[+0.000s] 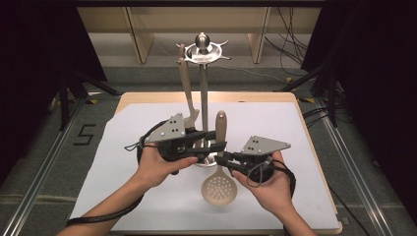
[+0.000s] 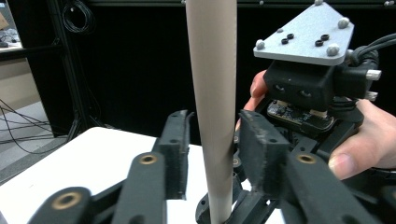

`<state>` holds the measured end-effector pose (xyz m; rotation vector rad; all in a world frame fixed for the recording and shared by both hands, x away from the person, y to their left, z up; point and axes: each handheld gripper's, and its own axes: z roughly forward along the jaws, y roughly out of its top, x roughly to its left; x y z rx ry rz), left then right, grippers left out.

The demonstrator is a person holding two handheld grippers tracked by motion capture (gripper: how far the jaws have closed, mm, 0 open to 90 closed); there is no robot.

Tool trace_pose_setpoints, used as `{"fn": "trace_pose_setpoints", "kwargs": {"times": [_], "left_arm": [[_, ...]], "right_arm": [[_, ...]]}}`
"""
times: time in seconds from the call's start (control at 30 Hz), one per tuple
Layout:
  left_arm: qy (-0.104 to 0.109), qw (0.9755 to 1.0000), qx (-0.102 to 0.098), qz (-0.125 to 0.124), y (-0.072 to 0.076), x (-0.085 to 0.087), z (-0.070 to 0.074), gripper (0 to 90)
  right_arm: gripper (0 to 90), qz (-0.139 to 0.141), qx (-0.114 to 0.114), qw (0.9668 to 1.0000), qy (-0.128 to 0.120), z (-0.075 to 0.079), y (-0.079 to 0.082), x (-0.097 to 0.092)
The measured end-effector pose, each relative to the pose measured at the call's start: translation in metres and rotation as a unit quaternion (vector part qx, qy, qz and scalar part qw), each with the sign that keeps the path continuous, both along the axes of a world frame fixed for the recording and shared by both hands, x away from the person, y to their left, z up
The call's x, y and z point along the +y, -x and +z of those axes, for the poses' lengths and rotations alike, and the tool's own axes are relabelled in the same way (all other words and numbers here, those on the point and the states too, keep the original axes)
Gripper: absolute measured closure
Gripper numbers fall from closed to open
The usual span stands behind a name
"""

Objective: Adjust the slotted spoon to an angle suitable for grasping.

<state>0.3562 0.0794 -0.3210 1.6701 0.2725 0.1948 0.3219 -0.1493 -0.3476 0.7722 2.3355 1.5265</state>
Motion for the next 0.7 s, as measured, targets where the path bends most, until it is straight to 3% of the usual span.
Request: {"fn": "trace_pose_setpoints", "kwargs": {"times": [0.1,0.13,0.23,0.27,0.37,0.4,0.43,0.47,0.53,0.57,0.6,0.63,0.67,0.7], "left_arm": [[0.011,0.9998,0.014,-0.01,-0.001,0.0,-0.001,72.8],[0.011,0.9997,0.018,-0.014,-0.001,0.0,-0.001,73.3],[0.018,0.9993,0.024,-0.021,-0.002,0.001,-0.001,74.3],[0.012,0.9994,0.02,-0.024,-0.003,0.002,0.0,74.4],[0.006,0.9995,0.016,-0.025,-0.005,0.004,0.0,74.6],[0.005,0.9996,0.014,-0.025,-0.006,0.004,0.0,74.7],[0.005,0.9996,0.016,-0.024,-0.006,0.005,0.0,74.7],[0.003,0.9995,0.014,-0.029,-0.007,0.006,-0.001,74.7],[0.005,0.9993,0.012,-0.035,-0.011,0.008,0.0,74.7],[0.007,0.9993,0.016,-0.034,-0.012,0.009,0.0,74.7],[0.008,0.9992,0.016,-0.037,-0.014,0.01,0.0,74.7],[0.007,0.9991,0.023,-0.035,-0.015,0.011,0.0,74.7],[0.008,0.9992,0.018,-0.035,-0.017,0.012,0.0,74.7],[0.008,0.9992,0.016,-0.035,-0.018,0.013,0.001,74.7]], "right_arm": [[79.0,0.011,-0.019,0.9998,-0.003,-0.001,-0.002,0.0],[78.9,0.007,-0.001,0.9999,-0.007,-0.001,0.0,0.001],[78.4,0.015,-0.007,0.9998,-0.007,-0.002,-0.001,0.0],[76.0,0.019,-0.025,0.9995,-0.005,-0.002,-0.003,0.0],[61.5,0.024,-0.008,0.9996,-0.009,-0.004,-0.003,-0.003],[58.7,0.024,-0.02,0.9994,-0.011,-0.005,-0.004,-0.005],[57.7,0.028,-0.007,0.9995,-0.016,-0.008,-0.005,-0.007],[56.8,0.021,-0.019,0.9995,-0.016,-0.01,-0.007,-0.011],[55.1,0.018,-0.006,0.9996,-0.022,-0.015,-0.009,-0.019],[54.3,0.0,0.007,0.9994,-0.033,-0.019,-0.008,-0.022],[53.7,0.004,0.0,0.9996,-0.027,-0.021,-0.011,-0.029],[52.4,-0.005,0.008,0.9991,-0.041,-0.025,-0.012,-0.034],[51.0,-0.012,0.035,0.9983,-0.045,-0.027,-0.012,-0.039],[50.9,-0.018,0.044,0.9973,-0.055,-0.03,-0.014,-0.044]]}}
